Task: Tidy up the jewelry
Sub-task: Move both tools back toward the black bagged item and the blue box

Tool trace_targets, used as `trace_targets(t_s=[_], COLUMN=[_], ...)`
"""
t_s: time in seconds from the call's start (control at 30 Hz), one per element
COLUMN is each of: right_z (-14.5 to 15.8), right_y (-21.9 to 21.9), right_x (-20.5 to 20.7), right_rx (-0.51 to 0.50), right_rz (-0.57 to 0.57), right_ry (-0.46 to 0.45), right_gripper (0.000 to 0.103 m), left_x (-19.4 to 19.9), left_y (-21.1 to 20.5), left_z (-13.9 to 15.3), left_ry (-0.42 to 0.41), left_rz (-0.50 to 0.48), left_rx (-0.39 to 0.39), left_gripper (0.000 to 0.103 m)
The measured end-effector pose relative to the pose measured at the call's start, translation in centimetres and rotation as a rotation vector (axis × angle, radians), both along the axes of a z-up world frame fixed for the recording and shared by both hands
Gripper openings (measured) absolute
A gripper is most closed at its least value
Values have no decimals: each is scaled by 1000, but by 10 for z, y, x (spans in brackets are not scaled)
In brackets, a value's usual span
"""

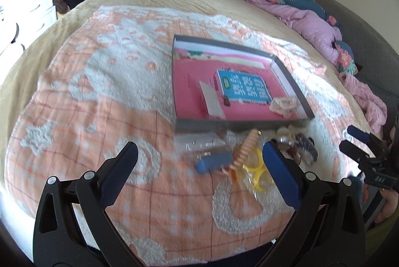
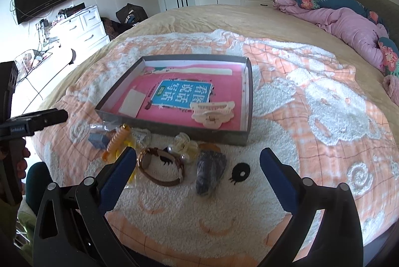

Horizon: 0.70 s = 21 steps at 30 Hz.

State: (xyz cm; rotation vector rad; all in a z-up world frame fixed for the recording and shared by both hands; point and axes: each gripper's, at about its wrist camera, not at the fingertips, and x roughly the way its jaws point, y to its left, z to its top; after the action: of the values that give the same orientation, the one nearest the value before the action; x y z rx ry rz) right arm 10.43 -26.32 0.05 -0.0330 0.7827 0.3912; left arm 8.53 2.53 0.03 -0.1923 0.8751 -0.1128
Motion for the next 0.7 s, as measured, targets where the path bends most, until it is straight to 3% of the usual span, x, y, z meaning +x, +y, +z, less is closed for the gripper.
trace_targets(t_s=[0.5,0.7], right_z=[-21,-39], right_y=[0,-1], right_x=[-7,-3], right_rx=[-23,-31], right_rz=[-7,-27], right_ry=[32,69], right_gripper=[99,99], left_x=[-8,-3], left_y=[-15,-19], left_z=[-36,-49], left_ry=[90,116], left_rz=[-55,-57], left_rx=[-80,-100], left_gripper=[93,81])
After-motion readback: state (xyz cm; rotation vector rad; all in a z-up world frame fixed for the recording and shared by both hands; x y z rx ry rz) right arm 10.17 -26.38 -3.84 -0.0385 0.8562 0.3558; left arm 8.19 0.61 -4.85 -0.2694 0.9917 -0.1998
